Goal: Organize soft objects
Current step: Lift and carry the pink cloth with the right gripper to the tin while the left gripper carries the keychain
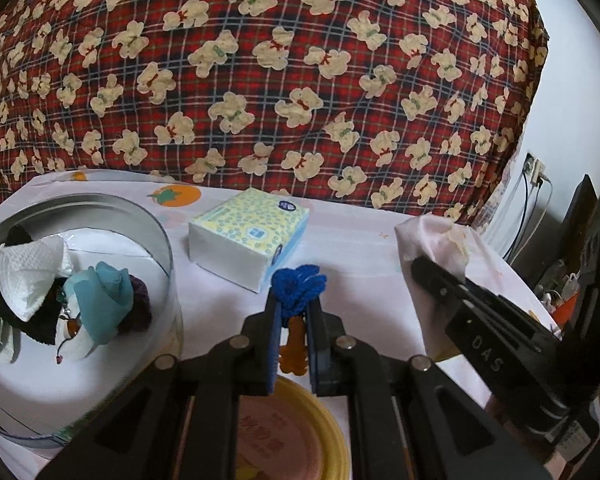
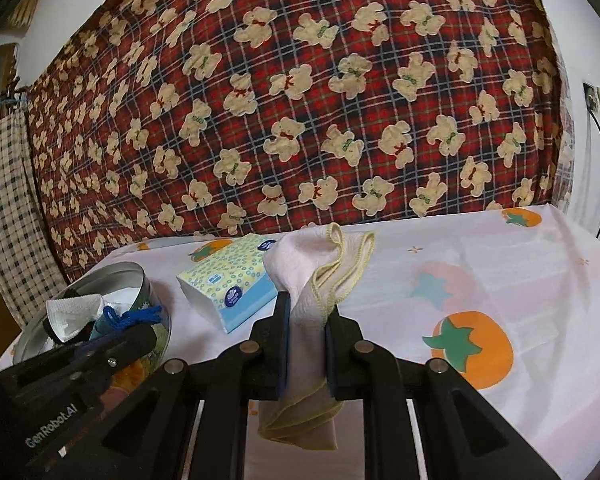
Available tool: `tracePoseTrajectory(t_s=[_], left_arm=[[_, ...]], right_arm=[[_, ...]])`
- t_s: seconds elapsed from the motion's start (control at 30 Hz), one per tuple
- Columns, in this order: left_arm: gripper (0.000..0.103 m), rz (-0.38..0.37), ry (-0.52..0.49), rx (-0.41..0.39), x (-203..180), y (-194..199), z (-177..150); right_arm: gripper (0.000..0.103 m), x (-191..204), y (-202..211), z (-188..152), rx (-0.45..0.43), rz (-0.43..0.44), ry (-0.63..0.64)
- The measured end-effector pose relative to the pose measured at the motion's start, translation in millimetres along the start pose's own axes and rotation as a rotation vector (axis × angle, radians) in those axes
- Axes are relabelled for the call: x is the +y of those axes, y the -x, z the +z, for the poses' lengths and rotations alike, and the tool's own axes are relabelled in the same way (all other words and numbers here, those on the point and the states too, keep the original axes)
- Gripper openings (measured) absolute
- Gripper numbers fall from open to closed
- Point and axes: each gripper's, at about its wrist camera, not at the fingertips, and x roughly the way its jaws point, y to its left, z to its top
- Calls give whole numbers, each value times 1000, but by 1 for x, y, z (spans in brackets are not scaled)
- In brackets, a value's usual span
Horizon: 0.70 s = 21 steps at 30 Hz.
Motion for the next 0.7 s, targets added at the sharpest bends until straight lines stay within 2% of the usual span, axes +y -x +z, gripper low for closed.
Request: tracePoseTrajectory(t_s=[0.7], left_arm=[[9,27,-1,42,31,-1,8]], right_arm=[[16,28,-19,11,54,13,61]])
